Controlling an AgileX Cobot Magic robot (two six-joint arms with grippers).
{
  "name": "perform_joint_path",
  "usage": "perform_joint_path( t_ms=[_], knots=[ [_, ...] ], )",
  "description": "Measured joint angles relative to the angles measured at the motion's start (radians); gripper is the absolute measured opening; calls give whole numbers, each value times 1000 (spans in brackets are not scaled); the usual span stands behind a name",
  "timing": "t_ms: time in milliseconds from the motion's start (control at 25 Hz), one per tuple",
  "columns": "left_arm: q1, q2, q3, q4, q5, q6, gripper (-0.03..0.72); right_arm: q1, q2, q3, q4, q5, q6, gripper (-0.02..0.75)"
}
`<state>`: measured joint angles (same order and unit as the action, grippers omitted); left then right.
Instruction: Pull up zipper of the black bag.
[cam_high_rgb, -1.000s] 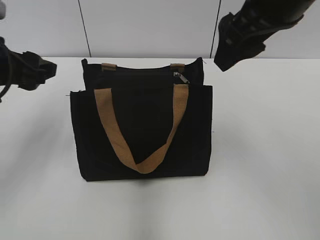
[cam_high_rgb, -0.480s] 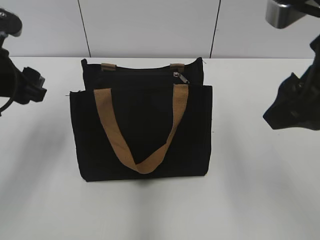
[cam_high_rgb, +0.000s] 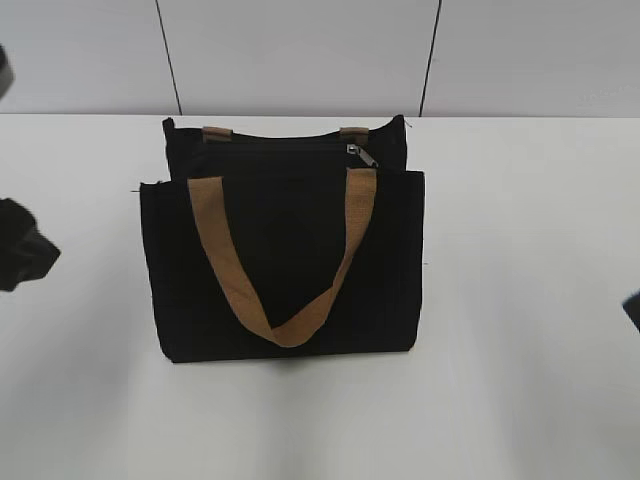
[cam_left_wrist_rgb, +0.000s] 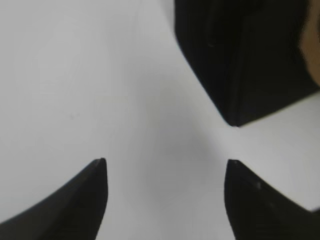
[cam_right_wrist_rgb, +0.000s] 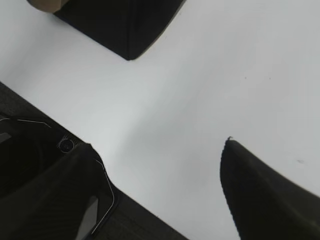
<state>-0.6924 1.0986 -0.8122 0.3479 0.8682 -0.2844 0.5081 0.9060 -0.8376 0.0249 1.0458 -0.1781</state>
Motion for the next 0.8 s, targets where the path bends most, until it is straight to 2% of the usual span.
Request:
perform_joint_path(
  t_ms=[80, 200, 480, 800],
  knots=[
    [-6, -106, -1, -112, 75, 80, 549, 0, -70, 60, 10, 16, 0, 597],
    [-8, -269, -1, -223, 168, 126, 550, 0, -206, 162, 29, 28, 0, 597],
    [-8, -632, 76, -288, 286, 143, 550, 0, -419, 332, 34, 30, 4, 596],
    [-8, -902, 236, -348, 288, 255, 550, 0, -475, 366, 34, 37, 4, 596]
  ],
)
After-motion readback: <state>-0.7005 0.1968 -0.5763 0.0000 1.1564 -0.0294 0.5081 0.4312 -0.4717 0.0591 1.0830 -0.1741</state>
